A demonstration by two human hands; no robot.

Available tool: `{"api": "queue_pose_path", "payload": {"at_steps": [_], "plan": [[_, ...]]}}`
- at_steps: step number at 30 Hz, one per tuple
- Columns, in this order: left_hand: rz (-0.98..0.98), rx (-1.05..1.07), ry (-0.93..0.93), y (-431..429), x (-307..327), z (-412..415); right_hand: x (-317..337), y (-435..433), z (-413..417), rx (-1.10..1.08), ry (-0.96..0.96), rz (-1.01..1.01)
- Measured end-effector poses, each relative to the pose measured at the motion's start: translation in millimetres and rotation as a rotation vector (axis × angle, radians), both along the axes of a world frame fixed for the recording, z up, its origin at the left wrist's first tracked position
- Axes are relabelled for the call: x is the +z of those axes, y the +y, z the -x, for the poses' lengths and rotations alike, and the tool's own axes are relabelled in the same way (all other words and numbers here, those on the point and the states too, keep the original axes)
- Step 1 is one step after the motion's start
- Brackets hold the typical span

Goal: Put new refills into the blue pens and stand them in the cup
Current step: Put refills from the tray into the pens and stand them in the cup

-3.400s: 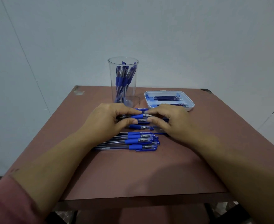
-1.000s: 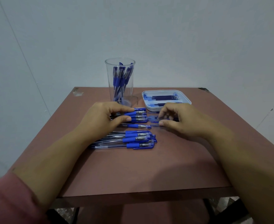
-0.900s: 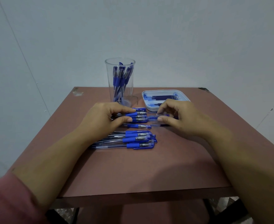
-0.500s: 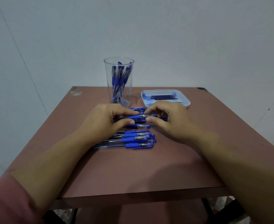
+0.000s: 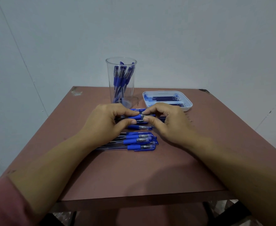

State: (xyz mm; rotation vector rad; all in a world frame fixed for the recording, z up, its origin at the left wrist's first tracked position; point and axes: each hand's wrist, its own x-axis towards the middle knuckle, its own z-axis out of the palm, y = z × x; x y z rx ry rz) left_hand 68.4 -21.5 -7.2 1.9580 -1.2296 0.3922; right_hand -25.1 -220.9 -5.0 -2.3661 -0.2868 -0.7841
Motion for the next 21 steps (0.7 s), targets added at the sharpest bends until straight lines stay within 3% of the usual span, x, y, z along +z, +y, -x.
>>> {"api": "queue_pose_path", "payload": {"at_steps": [11,21], "plan": [[-0.052,0.017,0.008,-1.3,6.7,2.1,5.6,-1.3,-2.4,0.017,0.013,0.057],[-0.522,0.21,0.095,13.0,7.8,22.9,10.8,-36.2,2.7,-0.166,-0.008,-0.129]]}}
